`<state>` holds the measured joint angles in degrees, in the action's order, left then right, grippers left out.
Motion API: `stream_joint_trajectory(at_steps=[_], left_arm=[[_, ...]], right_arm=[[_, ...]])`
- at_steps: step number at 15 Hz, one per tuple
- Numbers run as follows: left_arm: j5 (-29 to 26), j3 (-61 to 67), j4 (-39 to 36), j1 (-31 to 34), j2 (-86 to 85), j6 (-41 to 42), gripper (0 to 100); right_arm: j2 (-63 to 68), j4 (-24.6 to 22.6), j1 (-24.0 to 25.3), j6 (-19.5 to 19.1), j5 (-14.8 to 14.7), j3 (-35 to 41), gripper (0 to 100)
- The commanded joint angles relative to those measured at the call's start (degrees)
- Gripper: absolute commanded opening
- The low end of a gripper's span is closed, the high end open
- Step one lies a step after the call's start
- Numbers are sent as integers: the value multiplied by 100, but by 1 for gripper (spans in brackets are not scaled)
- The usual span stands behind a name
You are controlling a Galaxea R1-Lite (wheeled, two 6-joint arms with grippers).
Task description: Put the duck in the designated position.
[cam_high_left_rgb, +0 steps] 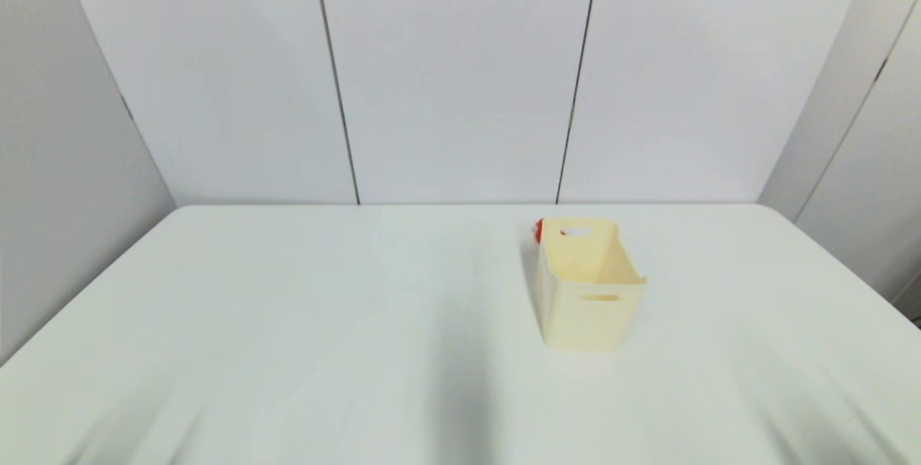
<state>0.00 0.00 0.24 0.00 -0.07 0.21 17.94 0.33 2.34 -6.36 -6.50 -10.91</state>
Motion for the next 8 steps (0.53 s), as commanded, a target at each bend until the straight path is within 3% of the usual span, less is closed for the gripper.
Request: stream_joint_trajectory(at_steps=[1,3,8], left_arm=[[0,0,2,0,7,-3,100],[0,0,2,0,7,-3,100],[0,0,2,0,7,-3,100]], right_arm=[[-467,-815,-49,30,17,915,100],[-582,-1009,-76,39,35,1091,100],[-1469,-780,-208,12,307,1091,100]])
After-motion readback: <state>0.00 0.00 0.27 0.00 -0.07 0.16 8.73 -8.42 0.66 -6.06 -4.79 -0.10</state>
